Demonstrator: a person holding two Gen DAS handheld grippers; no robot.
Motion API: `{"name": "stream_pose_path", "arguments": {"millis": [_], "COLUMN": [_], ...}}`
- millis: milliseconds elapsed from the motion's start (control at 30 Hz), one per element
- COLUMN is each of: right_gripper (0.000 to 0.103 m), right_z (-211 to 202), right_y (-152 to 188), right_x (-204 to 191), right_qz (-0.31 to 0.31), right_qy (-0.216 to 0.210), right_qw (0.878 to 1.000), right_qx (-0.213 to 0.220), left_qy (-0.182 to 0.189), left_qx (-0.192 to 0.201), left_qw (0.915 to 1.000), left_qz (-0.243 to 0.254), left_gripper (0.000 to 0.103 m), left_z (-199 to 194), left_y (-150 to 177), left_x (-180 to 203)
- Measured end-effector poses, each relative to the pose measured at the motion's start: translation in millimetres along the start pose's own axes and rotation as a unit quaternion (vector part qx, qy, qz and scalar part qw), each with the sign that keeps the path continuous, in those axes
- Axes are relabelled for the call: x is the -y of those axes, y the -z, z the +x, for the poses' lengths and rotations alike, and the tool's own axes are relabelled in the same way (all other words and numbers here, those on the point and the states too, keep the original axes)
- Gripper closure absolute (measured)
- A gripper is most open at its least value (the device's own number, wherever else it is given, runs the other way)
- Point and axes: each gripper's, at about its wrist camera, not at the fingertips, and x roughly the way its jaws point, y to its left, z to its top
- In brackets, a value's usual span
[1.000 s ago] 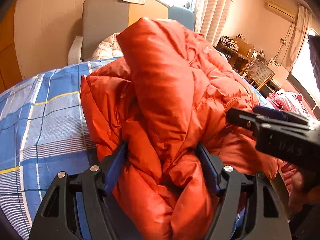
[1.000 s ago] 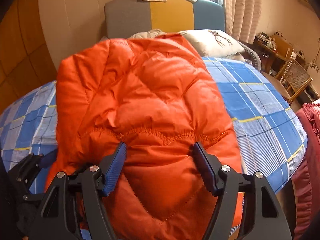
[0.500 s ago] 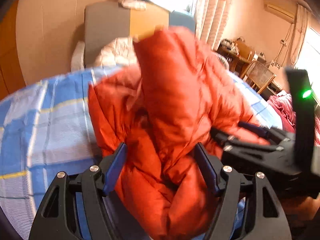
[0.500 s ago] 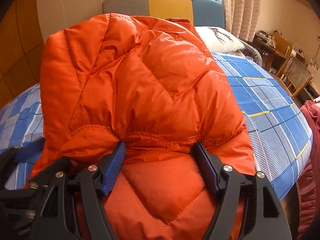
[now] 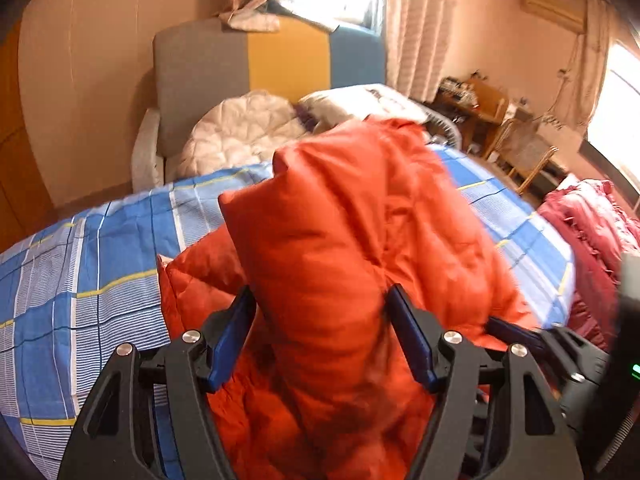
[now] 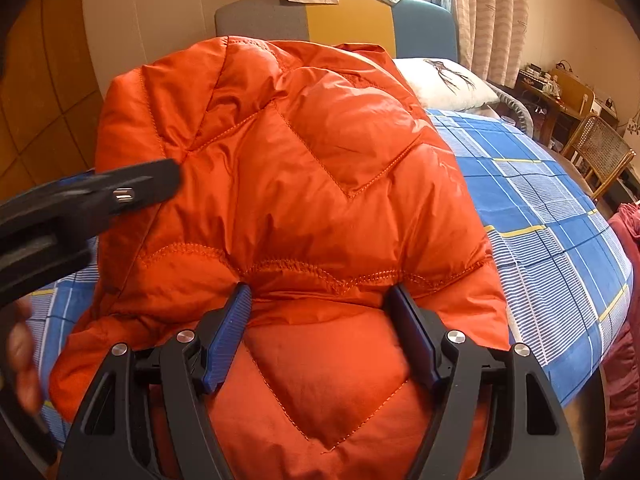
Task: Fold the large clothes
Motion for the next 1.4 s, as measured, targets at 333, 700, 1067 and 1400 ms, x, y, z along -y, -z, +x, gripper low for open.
{"name": "stream_pose_path", "arguments": {"millis": [333,700,1067,1400], "right_gripper": [0.031,0.027,0.022,0.009], "right_z": [9,-18,-67,-105], "right_y": [6,-2,7,35], "right_x": [-9,-7,-9,-2], "right_qz": [-0.045,-0.026,-0.008,0.003], "right_qy": [0.004,0.002,0.018,0.034], "right_qw": [0.999,1.000,0.998,0.996], "right_qx": [-0.005,0.012,0.053,0.078], "left_qy": [0.018,0.002,-0.024,-0.053], "left_qx": [-0.011,0.023,0.058,0.079], "left_qw": [0.9981,0.9966,0.9938,0.9902], "left_qz": [-0.057,-0.079,-0.092,-0.102], "left_gripper": [0.034,0.034,0.029,0.013], "left_z": [30,-15,-76,-118], "left_y": [30,48,77,120], "left_x": [-27,-24,-27,-12]}}
